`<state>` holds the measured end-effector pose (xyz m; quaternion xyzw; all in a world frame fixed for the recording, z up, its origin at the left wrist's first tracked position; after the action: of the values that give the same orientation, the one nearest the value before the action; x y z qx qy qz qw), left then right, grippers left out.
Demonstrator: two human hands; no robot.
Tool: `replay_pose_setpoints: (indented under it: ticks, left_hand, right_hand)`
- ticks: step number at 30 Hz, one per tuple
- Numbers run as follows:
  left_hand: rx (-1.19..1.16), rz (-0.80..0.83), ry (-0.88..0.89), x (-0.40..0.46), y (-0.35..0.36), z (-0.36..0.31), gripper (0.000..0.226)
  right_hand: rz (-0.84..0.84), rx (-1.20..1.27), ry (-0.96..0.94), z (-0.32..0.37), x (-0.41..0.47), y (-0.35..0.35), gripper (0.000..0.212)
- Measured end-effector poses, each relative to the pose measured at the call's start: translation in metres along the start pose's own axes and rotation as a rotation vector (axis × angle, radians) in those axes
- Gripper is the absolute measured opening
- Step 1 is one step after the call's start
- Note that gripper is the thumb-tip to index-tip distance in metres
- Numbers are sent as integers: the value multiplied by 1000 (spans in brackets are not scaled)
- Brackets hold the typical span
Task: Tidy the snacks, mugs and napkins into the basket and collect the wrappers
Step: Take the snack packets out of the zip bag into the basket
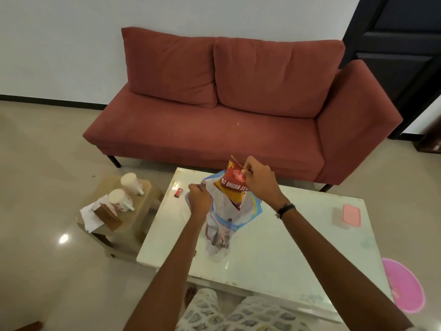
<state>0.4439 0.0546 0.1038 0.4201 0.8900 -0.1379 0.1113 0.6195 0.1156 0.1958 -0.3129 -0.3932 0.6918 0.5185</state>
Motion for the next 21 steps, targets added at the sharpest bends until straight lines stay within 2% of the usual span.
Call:
replay_pose_setpoints:
  ticks: [5,9,12,16,21]
  left_hand:
    - [-47,-57,-35,40,-2,-23,41]
    - [-86,-130,-33,82,-10,-25,26]
    - [-103,-187,-77,111,-16,-15,26]
    - [-136,-207,-106,145,-6,1,19]
    - [-153,-177,-102,175,14,29,23]
  right_hand:
    - [-159,15,-16,12,48,-37,10]
    - [-296,33,19,12,93,-60,9]
    - [-358,27,61,-2,129,-56,8]
    - [-273,-27,131,-39,176,0,9]
    - [-51,-35,255,-98,211,128,12]
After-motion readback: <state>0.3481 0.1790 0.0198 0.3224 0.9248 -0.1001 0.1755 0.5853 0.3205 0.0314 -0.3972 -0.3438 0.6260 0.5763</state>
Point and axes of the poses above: each hand's wrist, its own x-axis towards the middle knuckle, its own y-axis out of the palm, z = x × y, the point moved 7 cm from there along x, towards the middle knuckle, and after that the axes turned 13 degrees about -x, right-handed, at the moved point
